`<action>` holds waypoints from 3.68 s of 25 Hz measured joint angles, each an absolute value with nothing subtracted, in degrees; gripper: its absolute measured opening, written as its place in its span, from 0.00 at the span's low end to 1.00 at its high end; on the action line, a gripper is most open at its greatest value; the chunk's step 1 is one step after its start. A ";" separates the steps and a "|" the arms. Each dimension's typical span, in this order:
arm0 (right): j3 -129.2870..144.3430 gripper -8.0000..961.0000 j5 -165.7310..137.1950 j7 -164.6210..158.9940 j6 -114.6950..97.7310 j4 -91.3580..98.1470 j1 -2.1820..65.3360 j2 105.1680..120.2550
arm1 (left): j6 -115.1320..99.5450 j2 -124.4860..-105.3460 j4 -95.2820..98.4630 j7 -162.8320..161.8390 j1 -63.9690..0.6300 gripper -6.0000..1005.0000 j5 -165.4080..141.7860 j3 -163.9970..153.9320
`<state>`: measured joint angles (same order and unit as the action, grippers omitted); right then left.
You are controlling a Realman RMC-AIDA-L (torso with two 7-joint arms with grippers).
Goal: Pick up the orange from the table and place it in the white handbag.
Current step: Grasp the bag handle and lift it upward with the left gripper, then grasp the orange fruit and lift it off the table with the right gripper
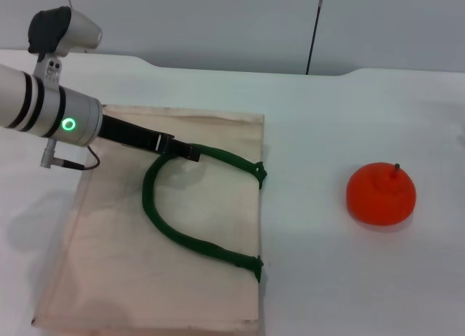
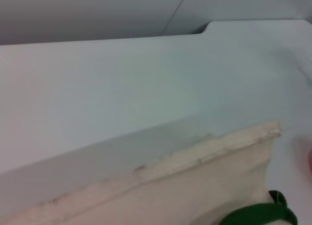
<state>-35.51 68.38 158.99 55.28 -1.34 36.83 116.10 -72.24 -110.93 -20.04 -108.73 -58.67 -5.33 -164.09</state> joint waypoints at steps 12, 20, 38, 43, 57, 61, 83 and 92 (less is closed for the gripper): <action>-35.53 0.92 68.38 158.99 55.28 -1.32 36.65 116.10 | -72.24 -111.15 -20.14 -108.43 -58.70 0.33 -5.03 -163.95; -36.13 0.92 68.47 157.06 55.16 -1.11 36.31 116.10 | -78.23 -110.18 -20.72 -106.09 -59.24 0.14 1.29 -163.93; -36.17 0.92 68.46 150.06 53.77 1.49 35.83 115.92 | -117.35 -103.53 -35.07 -104.07 -59.43 0.13 26.57 -164.09; -35.44 0.92 67.80 145.57 53.82 3.75 35.71 115.81 | -117.41 -102.94 -35.98 -108.61 -59.16 0.13 25.79 -164.09; -12.22 0.92 48.46 101.69 75.49 22.17 35.66 108.56 | -117.42 -103.02 -37.55 -111.11 -58.21 0.13 24.78 -164.09; -3.44 0.92 45.00 101.43 81.01 22.30 36.52 107.14 | -117.42 -103.02 -37.29 -111.12 -58.35 0.13 24.04 -164.09; 21.62 0.80 44.49 104.09 78.66 22.56 40.00 111.96 | -117.06 -103.07 -37.18 -111.88 -59.90 0.13 22.65 -164.09; 22.72 0.81 41.01 104.11 72.64 22.59 39.98 113.10 | -117.07 -103.09 -37.18 -111.88 -59.66 0.13 22.65 -164.09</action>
